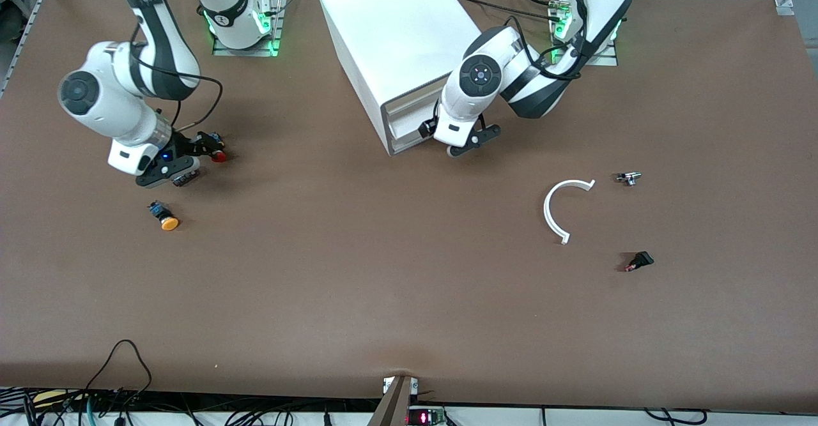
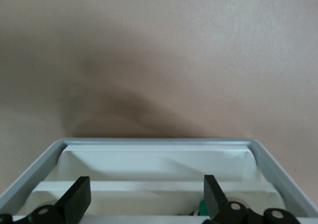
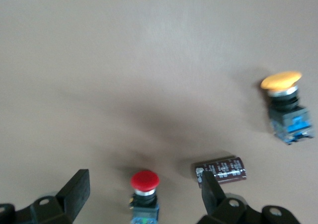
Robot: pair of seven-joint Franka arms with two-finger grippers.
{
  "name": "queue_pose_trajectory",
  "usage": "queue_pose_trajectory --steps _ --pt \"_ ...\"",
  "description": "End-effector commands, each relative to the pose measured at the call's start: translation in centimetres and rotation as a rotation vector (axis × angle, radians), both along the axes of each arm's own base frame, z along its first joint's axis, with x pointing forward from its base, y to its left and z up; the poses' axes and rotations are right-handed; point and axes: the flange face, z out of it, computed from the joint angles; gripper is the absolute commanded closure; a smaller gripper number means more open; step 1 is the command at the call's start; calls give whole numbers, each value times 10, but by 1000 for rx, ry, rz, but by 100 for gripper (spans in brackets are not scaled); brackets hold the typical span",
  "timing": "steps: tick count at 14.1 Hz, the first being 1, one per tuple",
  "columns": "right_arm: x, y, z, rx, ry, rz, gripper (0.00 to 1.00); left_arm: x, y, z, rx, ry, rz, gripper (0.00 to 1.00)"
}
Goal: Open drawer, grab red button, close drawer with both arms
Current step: 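Push the drawer shut with the left gripper while the right gripper retracts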
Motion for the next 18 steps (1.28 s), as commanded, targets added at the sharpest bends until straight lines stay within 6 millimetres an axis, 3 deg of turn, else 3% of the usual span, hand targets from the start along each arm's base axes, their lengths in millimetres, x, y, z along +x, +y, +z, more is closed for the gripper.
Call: queue_pose_trajectory --steps 1,4,8,10,14,18 --pt "31 22 71 28 21 0 0 -24 -11 3 7 -10 -22 0" --pt "55 27 156 34 -5 21 0 -42 -27 4 6 -14 -42 0" --pt "72 29 244 36 -92 52 0 -52 -36 2 5 -11 -64 0" --pt "78 24 254 28 -107 47 0 -38 -28 9 -1 -22 -60 0" --pt "77 20 255 35 -102 23 0 27 7 41 -36 -53 -46 0" --pt "67 13 270 43 -102 23 0 86 77 55 -55 -77 -120 0"
